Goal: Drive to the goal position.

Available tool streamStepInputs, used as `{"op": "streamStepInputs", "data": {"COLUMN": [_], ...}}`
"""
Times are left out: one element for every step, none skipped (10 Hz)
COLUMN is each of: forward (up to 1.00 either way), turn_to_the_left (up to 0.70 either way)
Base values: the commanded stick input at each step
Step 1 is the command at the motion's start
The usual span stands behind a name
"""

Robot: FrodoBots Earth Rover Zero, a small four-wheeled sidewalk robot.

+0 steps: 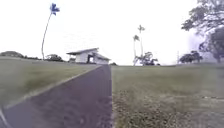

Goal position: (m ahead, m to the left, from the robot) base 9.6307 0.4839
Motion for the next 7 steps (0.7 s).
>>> {"op": "streamStepInputs", "data": {"forward": [0.85, 0.85, 0.85, 0.85, 0.85, 0.85, 0.85], "turn_to_the_left": [0.00, 0.00, 0.00, 0.00, 0.00, 0.00, 0.00]}}
